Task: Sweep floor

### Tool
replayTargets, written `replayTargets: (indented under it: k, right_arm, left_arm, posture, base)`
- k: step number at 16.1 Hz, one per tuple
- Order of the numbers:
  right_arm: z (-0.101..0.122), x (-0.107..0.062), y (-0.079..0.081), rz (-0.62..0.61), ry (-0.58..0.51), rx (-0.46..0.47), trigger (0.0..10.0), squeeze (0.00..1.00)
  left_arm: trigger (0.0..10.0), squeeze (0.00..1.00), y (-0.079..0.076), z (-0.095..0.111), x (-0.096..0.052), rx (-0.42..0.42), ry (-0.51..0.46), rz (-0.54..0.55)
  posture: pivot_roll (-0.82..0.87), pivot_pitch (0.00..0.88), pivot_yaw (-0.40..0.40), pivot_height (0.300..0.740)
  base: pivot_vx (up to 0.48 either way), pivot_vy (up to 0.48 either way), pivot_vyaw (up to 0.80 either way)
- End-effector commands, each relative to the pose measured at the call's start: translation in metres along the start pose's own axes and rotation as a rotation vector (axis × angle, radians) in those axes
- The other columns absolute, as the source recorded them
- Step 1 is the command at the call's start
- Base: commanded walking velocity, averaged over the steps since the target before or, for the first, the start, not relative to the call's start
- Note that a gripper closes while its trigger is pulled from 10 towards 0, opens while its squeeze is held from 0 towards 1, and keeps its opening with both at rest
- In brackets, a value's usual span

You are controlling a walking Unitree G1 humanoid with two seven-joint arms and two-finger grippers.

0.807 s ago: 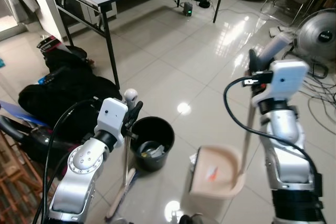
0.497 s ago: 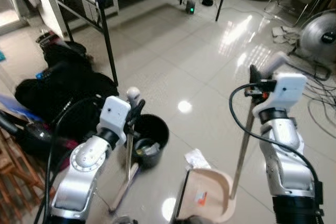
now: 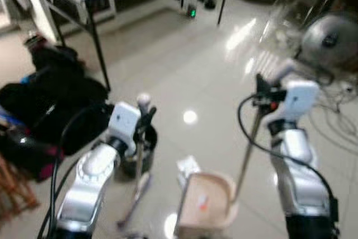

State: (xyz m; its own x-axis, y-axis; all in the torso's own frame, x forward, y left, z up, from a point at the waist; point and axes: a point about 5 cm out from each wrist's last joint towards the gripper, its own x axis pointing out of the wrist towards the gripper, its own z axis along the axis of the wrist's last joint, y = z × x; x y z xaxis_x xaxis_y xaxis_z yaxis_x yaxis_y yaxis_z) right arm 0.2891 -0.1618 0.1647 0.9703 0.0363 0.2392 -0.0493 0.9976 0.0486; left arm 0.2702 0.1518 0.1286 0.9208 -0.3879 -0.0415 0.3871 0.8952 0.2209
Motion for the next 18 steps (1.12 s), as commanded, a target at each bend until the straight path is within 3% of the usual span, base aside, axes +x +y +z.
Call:
replayTargets:
  k: [1,3,13,15,18]
  right_arm:
    - [0.003,-0.004,-0.007,-0.037,-0.001,0.019,10.0,0.0]
    - [0.002,-0.007,-0.008,-0.066,0.003,0.054,10.0,0.0]
    - [0.003,-0.018,-0.009,-0.121,0.015,0.1,10.0,0.0]
    - [0.004,-0.019,-0.01,-0.124,0.014,0.098,10.0,0.0]
    - [0.005,-0.02,-0.011,-0.12,0.011,0.088,10.0,0.0]
  left_arm:
    - [10.0,0.0,-0.002,0.006,0.005,-0.015,-0.019,-0.012]
    - [10.0,0.0,0.0,0.008,0.008,-0.021,-0.02,-0.012]
    - [10.0,0.0,0.005,0.008,0.013,0.006,-0.03,-0.029]
    - [10.0,0.0,0.005,0.009,0.013,0.039,-0.034,-0.025]
    - [10.0,0.0,0.004,0.012,0.013,0.076,-0.054,-0.031]
  posture:
    - [0.0,0.052,-0.041,0.74]
    - [0.0,0.05,-0.04,0.74]
    - [-0.01,0.057,-0.027,0.74]
    - [-0.01,0.061,-0.025,0.74]
    - [-0.01,0.067,-0.024,0.74]
  base:
    - [0.0,0.0,0.0]
    - [0.0,0.48,0.0]
    - [0.0,0.48,-0.8]
    - [0.0,0.0,-0.4]
    - [0.0,-0.48,0.0]
